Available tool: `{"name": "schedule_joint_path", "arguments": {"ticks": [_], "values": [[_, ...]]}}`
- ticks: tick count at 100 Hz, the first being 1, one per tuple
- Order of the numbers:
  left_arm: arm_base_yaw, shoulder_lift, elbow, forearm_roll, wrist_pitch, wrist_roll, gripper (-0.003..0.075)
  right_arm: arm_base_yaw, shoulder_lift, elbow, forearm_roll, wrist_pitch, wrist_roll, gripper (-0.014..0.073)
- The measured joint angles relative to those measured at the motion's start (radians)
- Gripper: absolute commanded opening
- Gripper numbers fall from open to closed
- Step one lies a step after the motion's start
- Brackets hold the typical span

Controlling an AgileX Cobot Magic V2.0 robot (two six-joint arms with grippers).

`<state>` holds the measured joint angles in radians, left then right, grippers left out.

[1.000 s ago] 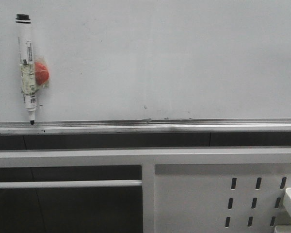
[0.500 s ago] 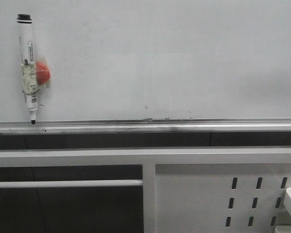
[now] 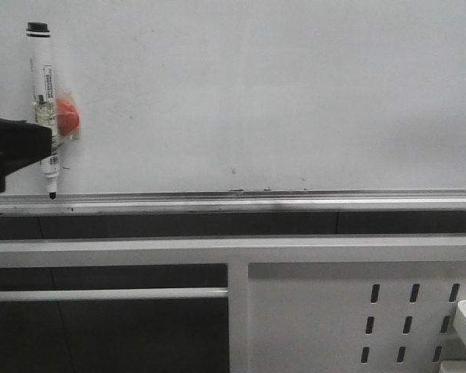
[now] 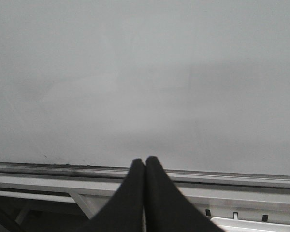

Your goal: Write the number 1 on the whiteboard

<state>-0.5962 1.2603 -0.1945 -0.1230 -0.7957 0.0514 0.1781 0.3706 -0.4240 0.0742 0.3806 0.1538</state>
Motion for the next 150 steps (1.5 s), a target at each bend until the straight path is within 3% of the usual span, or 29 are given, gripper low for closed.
{"name": "schedule_joint_path", "arguments": {"ticks": [23,40,139,146,150], "values": [[-0.006,0.156,-0.006,-0.012,-0.198,0.000,0.0316,0.000,0.000,0.000,0.008,0.000,-0.002,-0.0069],[-0.006,0.213,-0.008,-0.025,-0.267,0.000,0.0316,0.000,0.000,0.000,0.008,0.000,-0.002,-0.0069],[-0.008,0.219,-0.036,-0.025,-0.260,-0.001,0.0314,0.000,0.000,-0.008,0.008,-0.006,-0.003,-0.0069],[-0.008,0.219,-0.036,-0.025,-0.260,-0.001,0.0266,0.000,0.000,-0.008,0.008,-0.006,-0.003,-0.0069],[-0.008,0.219,-0.036,-0.025,-0.258,-0.001,0.0191,0.000,0.000,-0.008,0.008,-0.006,-0.003,-0.0069]]}}
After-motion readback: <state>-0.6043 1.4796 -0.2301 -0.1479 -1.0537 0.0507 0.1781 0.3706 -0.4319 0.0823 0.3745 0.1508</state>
